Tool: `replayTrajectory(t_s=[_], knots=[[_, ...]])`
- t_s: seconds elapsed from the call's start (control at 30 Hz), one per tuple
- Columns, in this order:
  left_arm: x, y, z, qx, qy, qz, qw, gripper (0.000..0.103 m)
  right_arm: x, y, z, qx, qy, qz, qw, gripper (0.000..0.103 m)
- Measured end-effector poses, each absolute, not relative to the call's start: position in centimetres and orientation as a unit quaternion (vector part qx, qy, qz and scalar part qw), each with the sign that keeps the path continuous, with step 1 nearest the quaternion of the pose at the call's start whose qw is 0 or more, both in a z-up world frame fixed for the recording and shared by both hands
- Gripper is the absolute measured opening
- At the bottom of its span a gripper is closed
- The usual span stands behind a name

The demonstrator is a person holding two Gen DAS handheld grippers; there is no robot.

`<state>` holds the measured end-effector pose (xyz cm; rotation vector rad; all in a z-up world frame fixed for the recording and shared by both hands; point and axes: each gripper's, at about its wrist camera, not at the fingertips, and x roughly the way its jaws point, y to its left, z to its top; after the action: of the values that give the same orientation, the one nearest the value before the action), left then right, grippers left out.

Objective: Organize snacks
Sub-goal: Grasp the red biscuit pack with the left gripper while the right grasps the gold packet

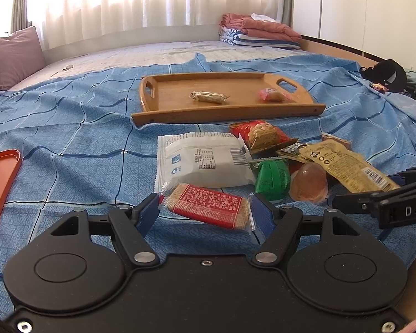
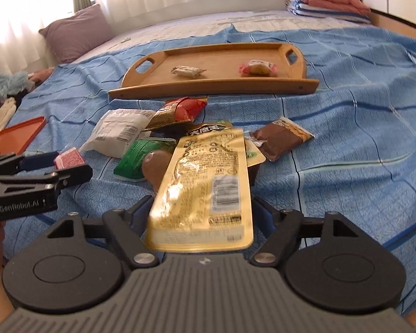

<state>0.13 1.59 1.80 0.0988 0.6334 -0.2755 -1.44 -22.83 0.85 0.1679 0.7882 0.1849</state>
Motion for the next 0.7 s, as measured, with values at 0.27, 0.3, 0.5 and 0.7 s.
replayTrajectory(t_s=[0.27,0.3,0.5,0.7], knots=[[0.4,1.4,1.8,0.052,0.314,-0.134,0.938,0.070,0.7,-22.3,2.3,0.039,0.419,0.071,0.904,0.091],[0.5,1.4,1.8,0.050,0.315,-0.134,0.938,0.070,1.3,-22.2,2.5,0.035,0.429,0.069,0.900,0.091],[1.1,1.3,2.2,0.043,0.320,-0.133,0.937,0.070,4.6,-21.4,2.9,0.014,0.510,0.073,0.857,0.090],[1.8,1.2,2.8,0.037,0.327,-0.134,0.935,0.070,6.1,-21.2,2.9,0.024,0.555,0.080,0.827,0.066]])
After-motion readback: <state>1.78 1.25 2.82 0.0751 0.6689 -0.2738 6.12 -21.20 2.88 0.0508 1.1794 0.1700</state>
